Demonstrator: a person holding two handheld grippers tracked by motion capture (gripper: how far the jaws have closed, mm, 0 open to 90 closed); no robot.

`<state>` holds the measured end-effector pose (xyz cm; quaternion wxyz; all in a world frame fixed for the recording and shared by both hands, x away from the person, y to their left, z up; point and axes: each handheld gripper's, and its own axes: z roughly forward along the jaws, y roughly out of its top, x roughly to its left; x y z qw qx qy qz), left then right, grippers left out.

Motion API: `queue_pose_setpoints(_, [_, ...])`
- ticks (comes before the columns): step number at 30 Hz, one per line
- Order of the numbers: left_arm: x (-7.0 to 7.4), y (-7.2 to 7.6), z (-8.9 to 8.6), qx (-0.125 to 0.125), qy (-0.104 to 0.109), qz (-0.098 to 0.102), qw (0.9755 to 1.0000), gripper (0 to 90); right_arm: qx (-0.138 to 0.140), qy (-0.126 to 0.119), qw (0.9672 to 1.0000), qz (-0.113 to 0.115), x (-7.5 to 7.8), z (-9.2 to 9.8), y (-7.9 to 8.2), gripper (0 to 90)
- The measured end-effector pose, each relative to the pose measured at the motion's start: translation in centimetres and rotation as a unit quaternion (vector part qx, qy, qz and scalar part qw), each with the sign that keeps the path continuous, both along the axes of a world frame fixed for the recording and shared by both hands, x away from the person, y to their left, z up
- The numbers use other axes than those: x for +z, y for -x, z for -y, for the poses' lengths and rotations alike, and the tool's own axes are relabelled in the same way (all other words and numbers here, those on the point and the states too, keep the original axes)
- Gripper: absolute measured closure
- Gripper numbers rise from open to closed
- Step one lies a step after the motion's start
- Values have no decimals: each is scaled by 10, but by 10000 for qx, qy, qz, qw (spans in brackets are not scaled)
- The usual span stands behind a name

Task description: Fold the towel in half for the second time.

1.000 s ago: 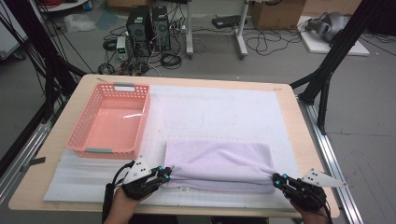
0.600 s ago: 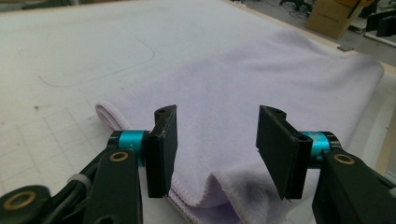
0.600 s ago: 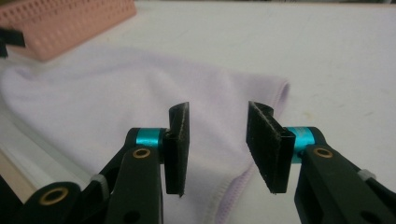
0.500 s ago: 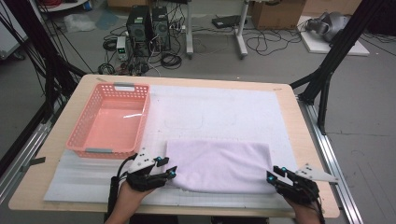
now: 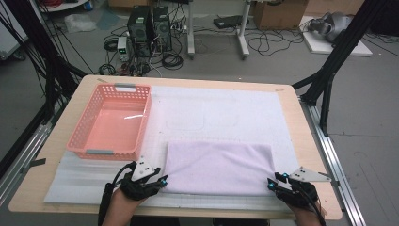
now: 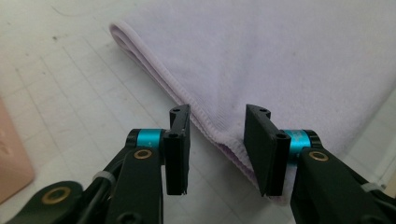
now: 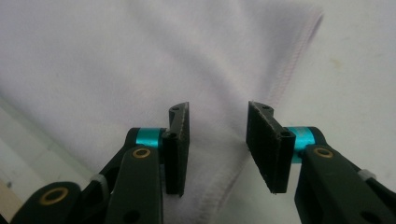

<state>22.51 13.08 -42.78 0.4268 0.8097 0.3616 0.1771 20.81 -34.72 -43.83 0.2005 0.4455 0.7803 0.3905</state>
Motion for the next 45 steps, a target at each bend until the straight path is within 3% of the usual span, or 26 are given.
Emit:
queue_pose_setpoints(1, [3,-2,-2,115,231,79,9996,552,-98,-241,9995,178,5,4,1,565])
queue_pose_setpoints(2, [3,-2,-2,115,231,79,9996,542,-155,-320,9991,240,7,5,1,557])
queue_pose_setpoints(4, [9,-9,-4,229,549,111,9982,502,-223,-385,9984,360,11,7,1,545])
queue_pose_setpoints(5, [9,-9,-4,229,549,111,9982,486,-237,-399,9981,409,11,7,0,539])
queue_pose_setpoints(7, [11,-16,-3,236,819,63,9963,482,-295,-436,9977,437,13,7,-2,526])
queue_pose_setpoints(15, [0,-46,9,364,724,-111,9967,484,-322,-405,9979,396,11,9,-19,530])
queue_pose_setpoints(16, [-5,-57,13,415,654,-191,9968,483,-312,-392,9980,382,10,10,-23,533])
queue_pose_setpoints(21, [-18,-78,23,656,372,-414,9963,466,-329,-372,9984,283,3,10,-42,540])
queue_pose_setpoints(24, [-22,-85,22,696,428,-595,9949,524,-280,-317,9989,176,-2,8,-55,542])
queue_pose_setpoints(27, [-20,-84,23,622,335,-422,9966,810,-293,-134,9994,-82,-10,6,-67,589])
queue_pose_setpoints(29, [-15,-83,26,650,279,-242,9972,831,-162,-368,9989,-227,-12,11,-73,740])
queue_pose_setpoints(31, [-11,-83,25,706,348,-117,9968,835,-70,-378,9991,-157,-9,12,-74,837])
queue_pose_setpoints(34, [-7,-84,24,732,409,-52,9965,835,-58,-456,9989,20,-5,12,-76,843])
queue_pose_setpoints(37, [-10,-85,25,816,290,-98,9962,833,-118,-380,9992,62,-4,12,-77,841])
queue_pose_setpoints(39, [-14,-85,25,900,165,-148,9957,785,-176,-115,9997,-128,-10,9,-78,810])
queue_pose_setpoints(40, [-16,-85,25,957,55,-168,9953,785,-176,-115,9997,-128,-10,9,-78,810])
queue_pose_setpoints(41, [-15,-85,25,990,31,-165,9949,712,-249,-106,9996,-122,-8,10,-77,757])
queue_pose_setpoints(42, [-12,-85,24,993,214,-106,9948,594,-480,-18,9988,-77,-2,12,-75,634])
queue_pose_setpoints(45, [-7,-88,24,849,427,-67,9955,510,-646,-332,9972,150,6,20,-73,551])
